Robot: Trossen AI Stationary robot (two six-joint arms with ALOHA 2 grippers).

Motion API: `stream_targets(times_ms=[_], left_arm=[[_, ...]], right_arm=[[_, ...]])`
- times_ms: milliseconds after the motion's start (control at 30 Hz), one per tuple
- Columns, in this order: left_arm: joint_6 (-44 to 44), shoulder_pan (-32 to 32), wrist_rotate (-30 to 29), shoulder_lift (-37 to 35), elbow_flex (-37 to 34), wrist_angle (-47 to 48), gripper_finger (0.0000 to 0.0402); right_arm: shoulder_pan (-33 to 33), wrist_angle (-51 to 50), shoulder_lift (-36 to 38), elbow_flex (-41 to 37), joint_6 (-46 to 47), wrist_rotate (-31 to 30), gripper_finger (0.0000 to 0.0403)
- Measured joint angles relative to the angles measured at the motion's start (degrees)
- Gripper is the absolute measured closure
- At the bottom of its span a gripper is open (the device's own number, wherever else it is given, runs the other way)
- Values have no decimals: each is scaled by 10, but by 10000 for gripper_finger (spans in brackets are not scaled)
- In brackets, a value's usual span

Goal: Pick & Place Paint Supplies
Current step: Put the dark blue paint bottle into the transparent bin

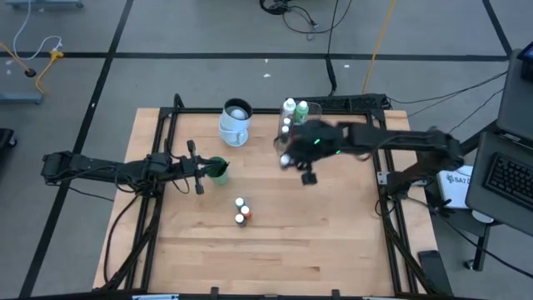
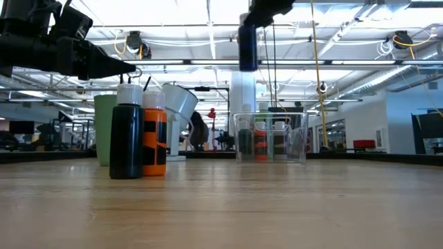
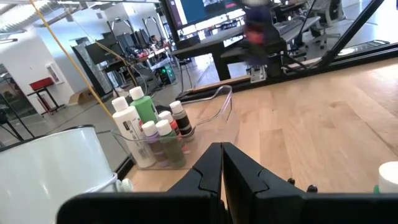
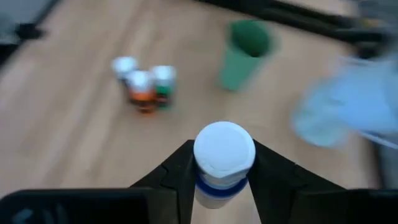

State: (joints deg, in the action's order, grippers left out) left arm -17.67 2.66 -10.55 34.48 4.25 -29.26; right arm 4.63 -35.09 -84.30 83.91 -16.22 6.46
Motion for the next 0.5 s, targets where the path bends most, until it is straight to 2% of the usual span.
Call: stream_targets(times_ms=[133, 300, 400, 500], left_arm=[[0, 0, 0, 0, 0, -2, 382], [0, 0, 0, 0, 0, -4, 382], [0, 0, 0, 0, 0, -5, 382], [0, 0, -1, 0, 0, -5, 382]], right_arm=[[48, 12, 77, -43, -8, -24, 290], [143, 130, 163, -185, -5, -18, 287], [195, 212, 177, -262, -5, 12, 289], [226, 253, 165, -301, 7, 45, 291]])
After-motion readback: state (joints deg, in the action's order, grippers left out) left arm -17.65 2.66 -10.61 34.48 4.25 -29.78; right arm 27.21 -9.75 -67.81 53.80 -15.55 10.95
